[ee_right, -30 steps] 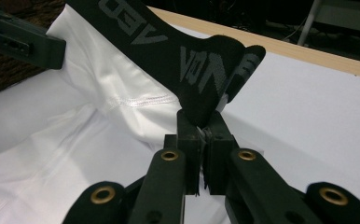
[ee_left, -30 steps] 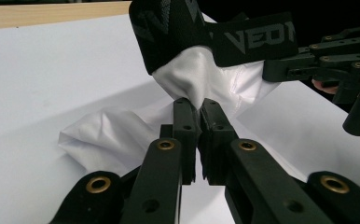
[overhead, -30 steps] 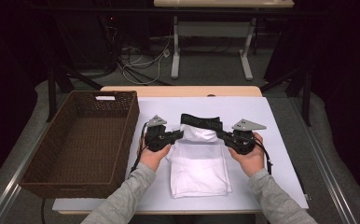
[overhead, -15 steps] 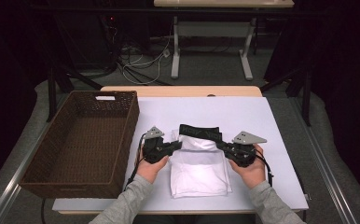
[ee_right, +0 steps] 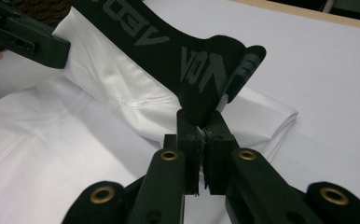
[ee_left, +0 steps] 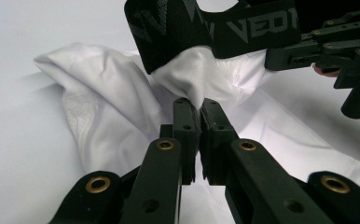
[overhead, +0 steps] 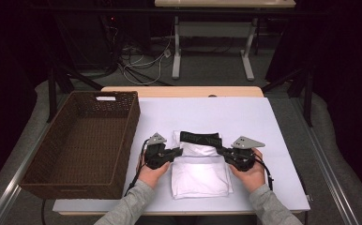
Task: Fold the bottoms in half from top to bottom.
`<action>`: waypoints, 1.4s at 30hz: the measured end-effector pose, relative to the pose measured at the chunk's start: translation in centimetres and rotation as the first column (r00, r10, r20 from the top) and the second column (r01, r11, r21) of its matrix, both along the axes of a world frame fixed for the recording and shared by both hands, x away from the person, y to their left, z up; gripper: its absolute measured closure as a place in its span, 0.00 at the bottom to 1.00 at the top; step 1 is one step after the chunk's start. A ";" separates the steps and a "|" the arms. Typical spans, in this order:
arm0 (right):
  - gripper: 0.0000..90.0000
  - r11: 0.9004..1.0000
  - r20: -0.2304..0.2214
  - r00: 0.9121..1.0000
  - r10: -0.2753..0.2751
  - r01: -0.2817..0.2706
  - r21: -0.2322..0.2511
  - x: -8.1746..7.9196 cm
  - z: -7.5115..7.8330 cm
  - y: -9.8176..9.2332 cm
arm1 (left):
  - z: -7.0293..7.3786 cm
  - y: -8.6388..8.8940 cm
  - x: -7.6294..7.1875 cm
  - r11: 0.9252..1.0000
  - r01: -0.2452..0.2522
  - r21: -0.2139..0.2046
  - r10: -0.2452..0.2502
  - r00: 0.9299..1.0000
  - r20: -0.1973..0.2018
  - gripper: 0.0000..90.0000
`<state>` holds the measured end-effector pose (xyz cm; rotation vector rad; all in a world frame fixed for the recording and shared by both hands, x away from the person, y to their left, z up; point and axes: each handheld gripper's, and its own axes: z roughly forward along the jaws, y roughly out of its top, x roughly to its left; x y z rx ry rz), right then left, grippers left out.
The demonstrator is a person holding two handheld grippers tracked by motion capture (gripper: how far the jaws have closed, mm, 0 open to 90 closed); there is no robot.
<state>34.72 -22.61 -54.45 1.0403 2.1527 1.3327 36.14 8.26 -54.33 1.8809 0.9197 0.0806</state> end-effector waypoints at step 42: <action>0.97 1.000 -0.005 1.000 0.013 -0.013 -0.027 -0.5 -1.7 0.2 | 1.0 -1.5 4.4 0.996 -0.081 -0.029 0.077 0.991 -0.109 0.39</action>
